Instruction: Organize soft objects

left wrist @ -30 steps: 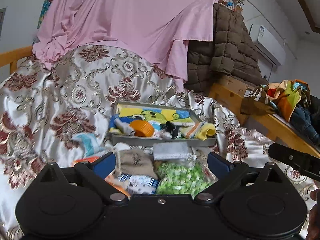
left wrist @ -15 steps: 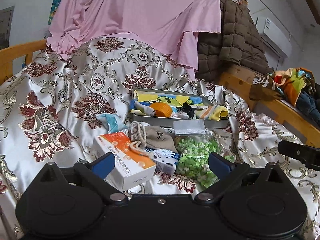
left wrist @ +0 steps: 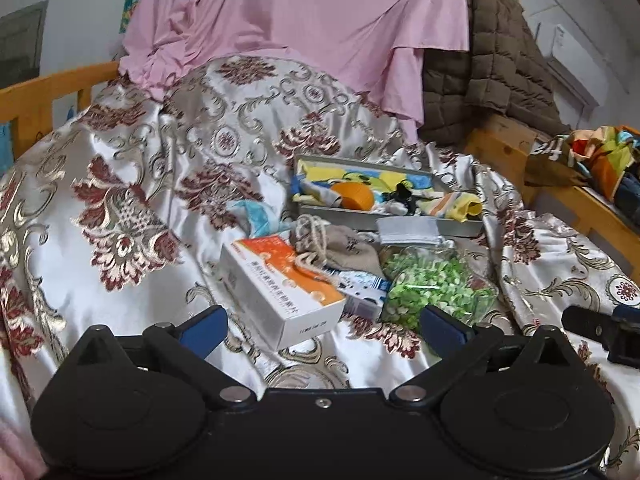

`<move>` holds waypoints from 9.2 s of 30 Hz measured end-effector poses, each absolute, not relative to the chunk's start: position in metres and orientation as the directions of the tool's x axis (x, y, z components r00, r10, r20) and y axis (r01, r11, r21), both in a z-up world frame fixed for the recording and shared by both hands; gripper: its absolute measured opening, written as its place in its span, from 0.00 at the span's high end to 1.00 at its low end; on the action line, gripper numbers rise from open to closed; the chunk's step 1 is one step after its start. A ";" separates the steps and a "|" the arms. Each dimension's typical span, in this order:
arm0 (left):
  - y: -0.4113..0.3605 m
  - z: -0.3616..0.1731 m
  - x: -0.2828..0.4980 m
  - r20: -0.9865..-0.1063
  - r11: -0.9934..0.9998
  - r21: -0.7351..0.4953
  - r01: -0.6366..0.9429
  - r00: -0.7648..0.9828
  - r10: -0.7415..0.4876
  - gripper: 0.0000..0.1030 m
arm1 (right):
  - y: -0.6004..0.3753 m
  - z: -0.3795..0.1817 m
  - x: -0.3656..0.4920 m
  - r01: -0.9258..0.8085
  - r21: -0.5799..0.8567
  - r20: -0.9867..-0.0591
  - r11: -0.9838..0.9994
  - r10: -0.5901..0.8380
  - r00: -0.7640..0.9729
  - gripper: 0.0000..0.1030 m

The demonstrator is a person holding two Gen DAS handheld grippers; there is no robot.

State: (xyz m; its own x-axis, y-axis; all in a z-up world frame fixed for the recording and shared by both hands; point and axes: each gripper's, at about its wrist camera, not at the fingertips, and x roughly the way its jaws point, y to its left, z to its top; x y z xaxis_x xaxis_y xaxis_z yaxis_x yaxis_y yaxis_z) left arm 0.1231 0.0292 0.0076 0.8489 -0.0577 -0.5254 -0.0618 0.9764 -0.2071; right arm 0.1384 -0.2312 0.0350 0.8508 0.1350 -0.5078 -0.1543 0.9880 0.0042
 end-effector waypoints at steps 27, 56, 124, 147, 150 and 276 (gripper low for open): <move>0.040 -0.004 0.134 -0.618 0.959 -0.174 -0.223 0.783 0.070 0.01 | -0.188 0.017 0.150 -0.317 -0.090 -0.590 0.944 0.205 0.781 0.00; 0.046 0.005 0.199 -0.569 0.978 -0.139 -0.156 0.821 0.051 0.01 | -0.180 0.019 0.202 -0.390 -0.227 -0.471 0.892 0.249 0.846 0.00; 0.090 -0.063 0.355 -0.250 0.677 -0.663 0.318 0.759 -0.601 0.26 | -0.159 -0.027 0.392 -0.442 -0.025 -0.593 0.897 0.343 0.729 0.45; 0.074 -0.074 0.356 -0.445 0.825 -0.499 0.266 0.738 -0.508 0.57 | -0.147 -0.025 0.381 -0.529 -0.047 -0.598 0.847 0.400 0.694 0.52; 0.070 -0.073 0.354 -0.443 0.830 -0.479 0.285 0.738 -0.509 0.58 | -0.141 -0.028 0.388 -0.519 -0.052 -0.619 0.853 0.380 0.688 0.48; 0.019 0.053 0.140 -0.234 0.983 -0.183 0.007 0.971 -0.050 0.01 | -0.249 0.079 0.139 -0.187 0.152 -0.110 0.971 0.204 0.973 0.00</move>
